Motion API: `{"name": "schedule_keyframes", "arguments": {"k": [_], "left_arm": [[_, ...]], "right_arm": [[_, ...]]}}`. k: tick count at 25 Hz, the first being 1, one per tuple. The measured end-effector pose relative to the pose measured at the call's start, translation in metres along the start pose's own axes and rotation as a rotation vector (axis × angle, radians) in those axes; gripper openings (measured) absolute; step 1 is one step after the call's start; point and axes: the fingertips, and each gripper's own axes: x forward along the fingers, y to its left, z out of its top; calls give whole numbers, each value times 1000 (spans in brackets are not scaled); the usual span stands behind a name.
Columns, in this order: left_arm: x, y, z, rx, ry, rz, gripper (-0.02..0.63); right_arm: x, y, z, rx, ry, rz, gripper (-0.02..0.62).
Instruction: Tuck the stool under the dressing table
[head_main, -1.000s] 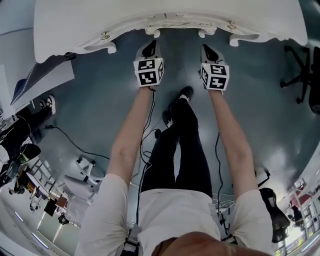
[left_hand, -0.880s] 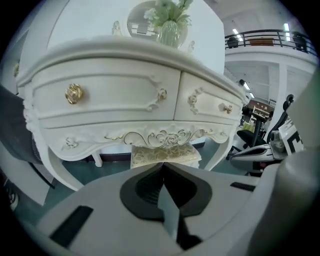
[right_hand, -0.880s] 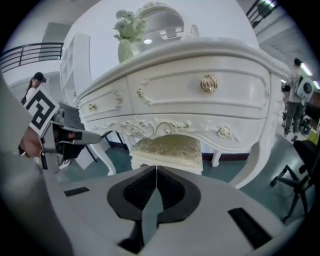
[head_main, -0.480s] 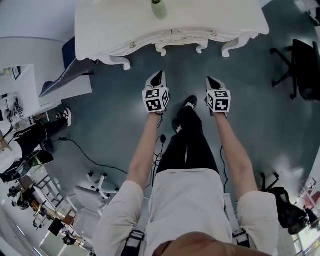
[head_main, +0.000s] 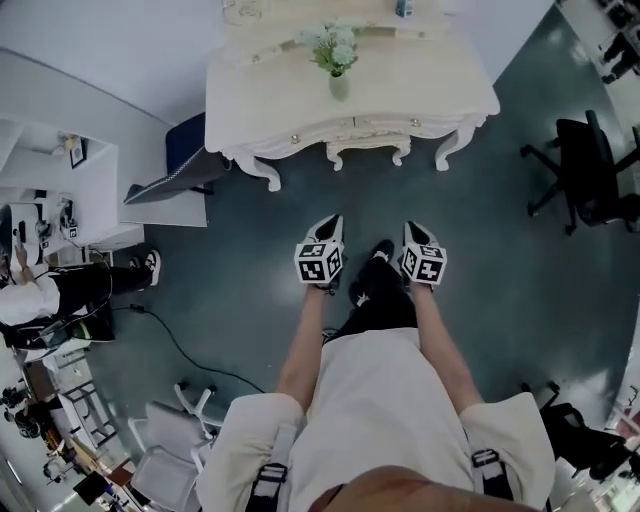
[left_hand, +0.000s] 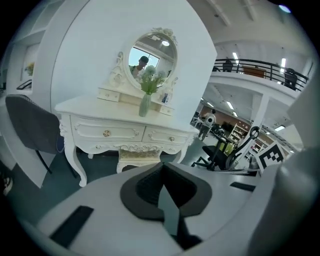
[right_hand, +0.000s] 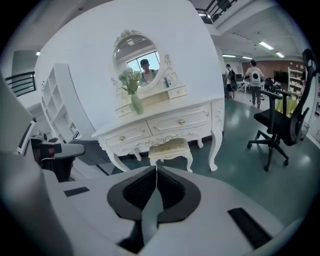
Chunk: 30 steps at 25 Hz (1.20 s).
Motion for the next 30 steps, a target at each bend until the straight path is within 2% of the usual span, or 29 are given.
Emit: {"name": "schedule_keyframes", "arguments": {"k": [4,7,10,12,15,19,25,30], "left_arm": [[-39,-29,13,0,20,-53,15],[-58,-35,31,7,-29,-4,15],[-64,-36,43,48,-50,51,15],[-69,-41,48,64,-53,62,15],[-82,-45,52,44,-77,59,15],[-95,-46,46,36,-85,79,15],[-101,-47,36,95,-55,84,15],[-107,-41,25,47,-54,114,15]], "right_arm": [[-38,7,12,0,-23,14,44],[-61,7,27,44,-68,49,44],[-73,6,47,108,-127,113,44],[-78,10,59,88,-139,159,44],[-88,18,70,59,-141,201,44],[-100,18,68,21,-110,212,44],[-98,30,65,-89,-26,260,46],[-101,35,61,-116,0,259,46]]}}
